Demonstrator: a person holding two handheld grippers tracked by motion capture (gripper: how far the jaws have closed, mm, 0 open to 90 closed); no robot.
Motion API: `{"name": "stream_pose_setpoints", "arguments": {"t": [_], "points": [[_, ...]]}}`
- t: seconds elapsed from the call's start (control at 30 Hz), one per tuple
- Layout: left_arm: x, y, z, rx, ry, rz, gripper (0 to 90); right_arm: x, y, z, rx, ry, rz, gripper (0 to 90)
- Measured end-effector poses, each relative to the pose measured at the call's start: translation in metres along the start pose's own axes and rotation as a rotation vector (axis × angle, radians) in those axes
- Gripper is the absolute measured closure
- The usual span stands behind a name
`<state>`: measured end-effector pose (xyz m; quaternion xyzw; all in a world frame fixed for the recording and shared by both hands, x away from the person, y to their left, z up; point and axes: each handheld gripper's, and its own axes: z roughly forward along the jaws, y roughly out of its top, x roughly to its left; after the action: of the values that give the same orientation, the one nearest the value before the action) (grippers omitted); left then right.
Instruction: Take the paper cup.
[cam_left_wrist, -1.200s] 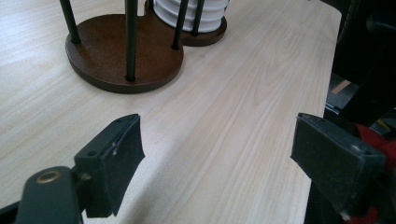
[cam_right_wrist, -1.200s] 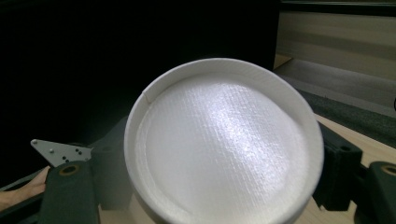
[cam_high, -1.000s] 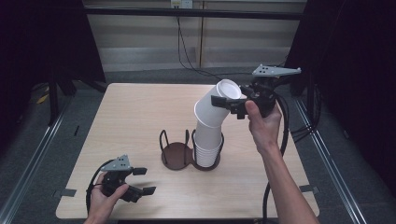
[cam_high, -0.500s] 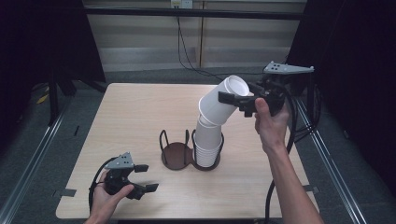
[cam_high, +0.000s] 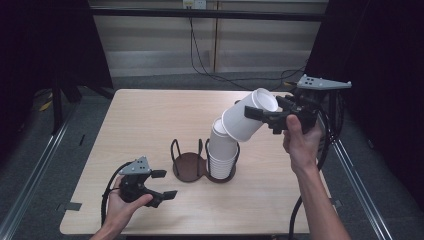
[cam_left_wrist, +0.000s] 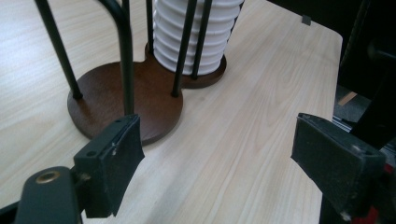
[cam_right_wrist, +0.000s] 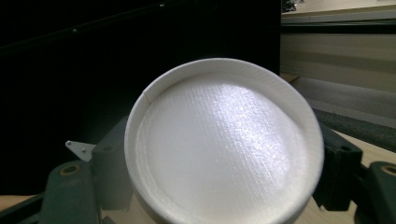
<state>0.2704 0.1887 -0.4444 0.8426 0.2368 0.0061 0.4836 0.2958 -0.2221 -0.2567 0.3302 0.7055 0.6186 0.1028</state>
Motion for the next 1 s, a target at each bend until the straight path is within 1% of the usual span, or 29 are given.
{"name": "stream_pose_setpoints", "arguments": {"t": [0.13, 0.27, 0.3, 0.33, 0.4, 0.57, 0.67, 0.73, 0.8, 0.87, 0.9, 0.93, 1.0], "points": [[-0.004, 0.005, 0.002, -0.021, -0.011, 0.008, 16.1, 0.006, -0.004, -0.004, -0.004, 0.009, -0.009, 23.9], [-0.005, 0.006, 0.004, -0.022, -0.016, 0.013, 15.9, 0.013, -0.008, -0.009, -0.005, 0.011, -0.023, 23.8], [-0.007, 0.006, 0.005, -0.026, -0.023, 0.008, 15.9, 0.014, -0.009, -0.010, -0.007, 0.014, -0.026, 23.8], [-0.007, 0.006, 0.004, -0.022, -0.026, 0.014, 15.9, 0.015, -0.009, -0.011, -0.011, 0.028, -0.025, 23.8], [-0.008, 0.006, 0.004, -0.028, -0.027, 0.019, 15.8, 0.019, -0.010, -0.015, -0.014, 0.034, -0.027, 23.9], [-0.011, 0.008, 0.002, -0.051, -0.039, 0.017, 15.8, 0.029, -0.012, -0.018, -0.010, 0.055, -0.038, 23.9], [-0.013, 0.011, 0.001, -0.063, -0.046, 0.024, 15.8, 0.037, -0.014, -0.015, 0.001, 0.069, -0.054, 23.9], [-0.015, 0.012, 0.001, -0.066, -0.060, 0.034, 16.3, 0.041, -0.016, -0.012, 0.009, 0.084, -0.060, 23.8], [-0.018, 0.015, 0.001, -0.080, -0.074, 0.034, 17.8, 0.045, -0.019, -0.009, 0.008, 0.104, -0.078, 23.8], [-0.021, 0.017, 0.001, -0.091, -0.082, 0.040, 16.6, 0.049, -0.021, -0.008, 0.006, 0.119, -0.082, 23.8], [-0.023, 0.018, 0.001, -0.098, -0.079, 0.046, 16.6, 0.050, -0.022, -0.007, 0.006, 0.125, -0.081, 23.9], [-0.025, 0.020, 0.000, -0.107, -0.087, 0.052, 16.6, 0.051, -0.024, -0.006, 0.012, 0.128, -0.082, 23.8], [-0.027, 0.022, 0.000, -0.120, -0.088, 0.059, 16.7, 0.054, -0.028, -0.002, 0.026, 0.136, -0.085, 23.9]]}}
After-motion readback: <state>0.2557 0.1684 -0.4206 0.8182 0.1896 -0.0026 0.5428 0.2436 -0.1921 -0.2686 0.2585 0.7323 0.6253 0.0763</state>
